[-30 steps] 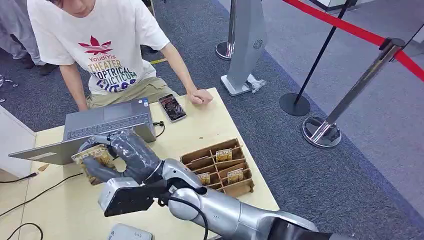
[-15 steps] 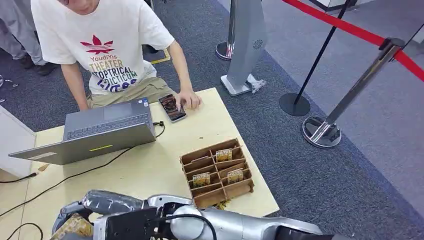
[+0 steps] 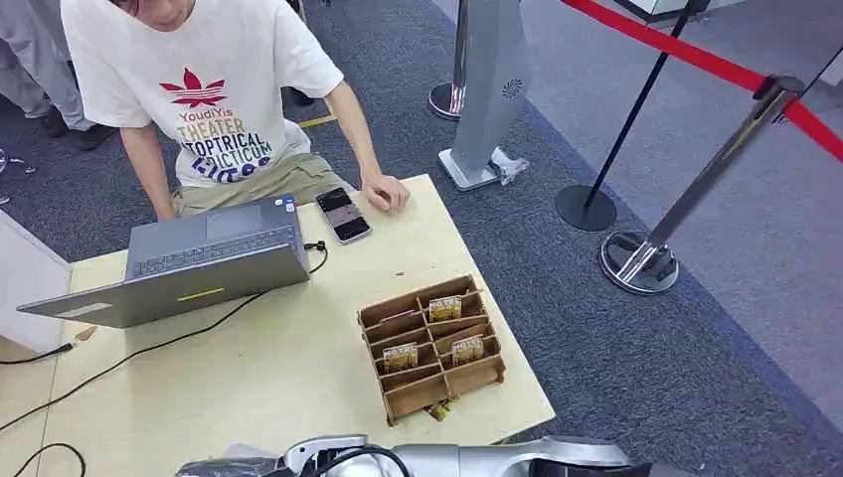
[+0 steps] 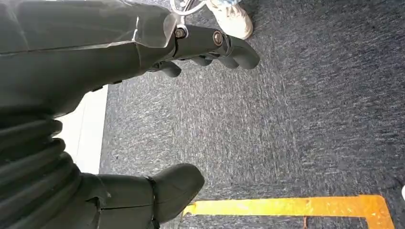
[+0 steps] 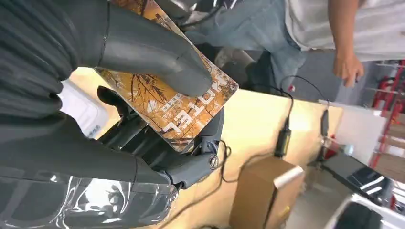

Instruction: Pass the card to the sensor for recognition and then transmit it.

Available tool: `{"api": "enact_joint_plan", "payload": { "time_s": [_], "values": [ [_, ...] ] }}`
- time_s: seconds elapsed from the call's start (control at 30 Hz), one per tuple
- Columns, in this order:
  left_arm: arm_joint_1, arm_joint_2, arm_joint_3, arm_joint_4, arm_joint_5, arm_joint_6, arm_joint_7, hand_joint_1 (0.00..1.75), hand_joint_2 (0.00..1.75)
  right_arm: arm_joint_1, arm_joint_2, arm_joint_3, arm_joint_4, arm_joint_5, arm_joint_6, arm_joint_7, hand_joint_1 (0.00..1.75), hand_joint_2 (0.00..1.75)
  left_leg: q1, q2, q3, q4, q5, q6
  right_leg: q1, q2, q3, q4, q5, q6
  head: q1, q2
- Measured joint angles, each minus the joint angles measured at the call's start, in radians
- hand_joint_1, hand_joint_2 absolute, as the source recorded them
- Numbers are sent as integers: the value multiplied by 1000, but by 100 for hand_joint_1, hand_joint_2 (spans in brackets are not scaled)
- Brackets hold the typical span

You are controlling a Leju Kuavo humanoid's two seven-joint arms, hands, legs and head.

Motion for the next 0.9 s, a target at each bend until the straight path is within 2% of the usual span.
{"api": "enact_joint_plan", "payload": {
  "time_s": [0.33, 0.53, 0.67, 0.9],
  "values": [
    [-15, -8, -18, 0, -10, -3, 27, 0, 175, -11, 70, 32, 159, -6, -58, -2, 175, 175, 0, 0, 0, 0, 0, 0, 0, 0, 0, 0, 0, 0, 0, 0],
    [-27, -10, -27, 0, -14, -13, 46, 0, 175, -20, 112, 33, 261, -23, -132, -6, 175, 175, 0, 0, 0, 0, 0, 0, 0, 0, 0, 0, 0, 0, 0, 0],
    [-32, -12, -40, 0, -16, -18, 57, 0, 175, -22, 137, 20, 319, -24, -191, -18, 175, 175, 0, 0, 0, 0, 0, 0, 0, 0, 0, 0, 0, 0, 0, 0],
    [-44, -14, -52, 0, -17, -29, 77, 0, 175, -41, 156, -21, 405, -37, -242, -40, 175, 175, 0, 0, 0, 0, 0, 0, 0, 0, 0, 0, 0, 0, 0, 0]
  ]
}}
